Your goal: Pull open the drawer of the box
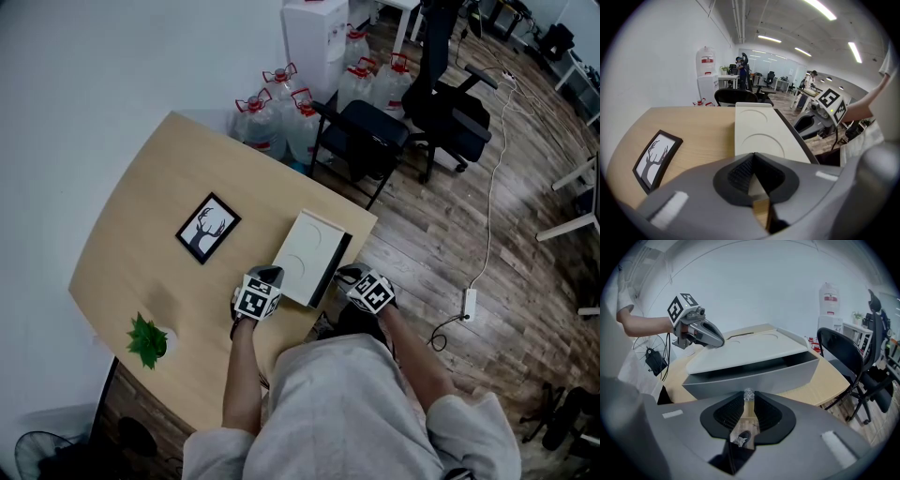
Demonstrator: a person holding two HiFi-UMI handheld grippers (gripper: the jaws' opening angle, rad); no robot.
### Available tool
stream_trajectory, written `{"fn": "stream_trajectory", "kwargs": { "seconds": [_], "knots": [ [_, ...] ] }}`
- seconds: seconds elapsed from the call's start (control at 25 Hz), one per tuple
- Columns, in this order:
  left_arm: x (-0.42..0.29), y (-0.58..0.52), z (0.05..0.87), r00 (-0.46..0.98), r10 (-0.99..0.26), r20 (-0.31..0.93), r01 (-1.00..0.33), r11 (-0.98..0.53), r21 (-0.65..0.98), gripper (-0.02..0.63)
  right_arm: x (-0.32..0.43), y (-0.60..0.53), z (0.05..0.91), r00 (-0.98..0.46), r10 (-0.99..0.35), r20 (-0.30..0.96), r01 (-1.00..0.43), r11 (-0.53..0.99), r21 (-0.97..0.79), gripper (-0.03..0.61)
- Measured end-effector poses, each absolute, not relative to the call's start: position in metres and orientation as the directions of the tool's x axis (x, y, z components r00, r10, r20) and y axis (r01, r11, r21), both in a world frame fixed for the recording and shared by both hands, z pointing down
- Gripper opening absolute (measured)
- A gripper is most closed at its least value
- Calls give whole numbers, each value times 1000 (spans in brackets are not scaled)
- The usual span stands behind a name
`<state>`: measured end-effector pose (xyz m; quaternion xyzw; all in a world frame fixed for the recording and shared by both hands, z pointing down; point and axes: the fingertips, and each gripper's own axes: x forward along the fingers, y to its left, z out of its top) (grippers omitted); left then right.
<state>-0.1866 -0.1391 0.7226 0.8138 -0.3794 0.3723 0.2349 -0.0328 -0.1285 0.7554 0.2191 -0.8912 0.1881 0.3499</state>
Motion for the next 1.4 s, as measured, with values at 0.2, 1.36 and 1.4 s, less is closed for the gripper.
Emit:
{"fn": "stream_trajectory", "kwargs": {
  "seconds": [0.2,1.36,1.4],
  "knots": [
    [-187,-139,724,432,-442,786,-795,-598,100,52,-32,-127,757,-660,-257,706,-521,834,-183,69],
    [-188,-140,723,439,-438,785,-798,-592,116,52,-3,-113,757,-654,-271,706,-539,822,-184,69],
    [-188,-140,724,437,-438,785,-797,-593,114,52,-3,-112,758,-654,-272,706,-540,822,-183,69]
  ]
}}
